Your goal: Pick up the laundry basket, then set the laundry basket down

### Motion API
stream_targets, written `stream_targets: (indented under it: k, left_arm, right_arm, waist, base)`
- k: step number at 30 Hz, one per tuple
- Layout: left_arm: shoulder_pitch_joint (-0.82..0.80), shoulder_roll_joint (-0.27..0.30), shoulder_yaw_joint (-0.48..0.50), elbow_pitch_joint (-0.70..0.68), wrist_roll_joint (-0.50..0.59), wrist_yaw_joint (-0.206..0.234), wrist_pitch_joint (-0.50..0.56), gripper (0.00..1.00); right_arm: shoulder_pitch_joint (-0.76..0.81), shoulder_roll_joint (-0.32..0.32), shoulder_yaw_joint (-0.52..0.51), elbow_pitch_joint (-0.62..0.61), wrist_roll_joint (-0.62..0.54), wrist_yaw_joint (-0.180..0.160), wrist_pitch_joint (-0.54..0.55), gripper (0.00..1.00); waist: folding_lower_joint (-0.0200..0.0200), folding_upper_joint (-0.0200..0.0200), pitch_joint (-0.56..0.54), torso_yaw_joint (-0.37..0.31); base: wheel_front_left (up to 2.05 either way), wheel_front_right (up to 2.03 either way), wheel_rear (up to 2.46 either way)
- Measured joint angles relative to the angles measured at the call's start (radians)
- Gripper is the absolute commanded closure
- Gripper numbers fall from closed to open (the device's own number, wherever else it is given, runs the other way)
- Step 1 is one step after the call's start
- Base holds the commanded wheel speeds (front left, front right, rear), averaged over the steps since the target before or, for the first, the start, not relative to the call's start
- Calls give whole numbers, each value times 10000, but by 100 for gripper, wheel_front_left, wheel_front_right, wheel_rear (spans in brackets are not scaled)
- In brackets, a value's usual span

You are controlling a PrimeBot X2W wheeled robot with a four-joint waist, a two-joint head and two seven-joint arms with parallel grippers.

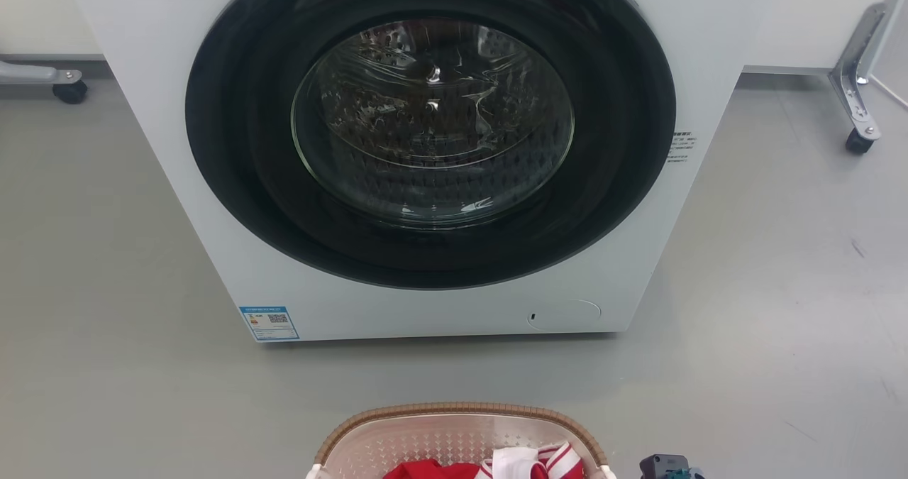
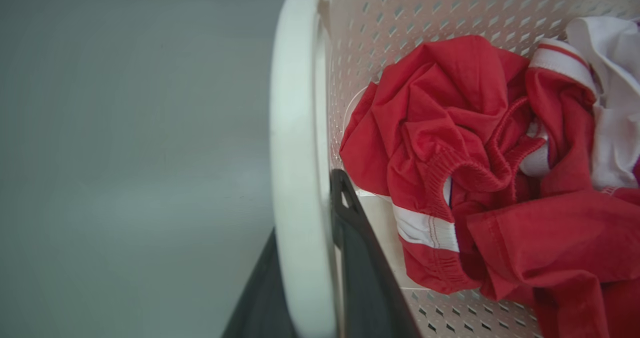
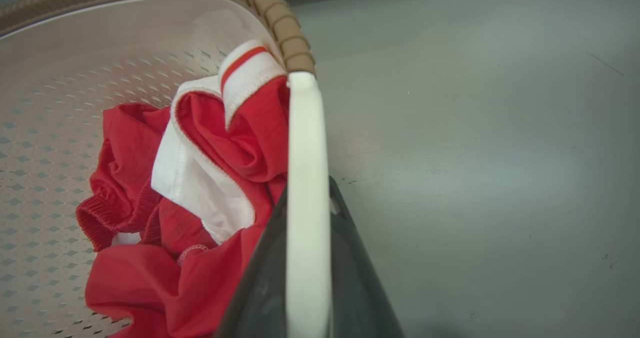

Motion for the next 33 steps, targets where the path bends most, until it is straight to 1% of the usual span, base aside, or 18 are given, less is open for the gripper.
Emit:
stream_targets:
  k: [23,26,33]
  left_arm:
    - [-6,48,-263,4,-207,21,13,100]
    - [-21,50,-280,-2,-224,92,8,100]
    - [-171,54,-282,-42,-464,102,-79,100]
  right_arm:
    - [-173,-19,577,98,635,-29,-107,100]
    - [-278,-19,642,104,658,-29,-169,100]
    - [-620,-23,784,171,731,-29,-221,100]
  waist:
    - [0,1,175,-41]
    - [-1,1,274,-47]
    - [0,1,663,-73]
  base:
    - [0,0,0]
    - [0,0,0]
    - [0,0,0]
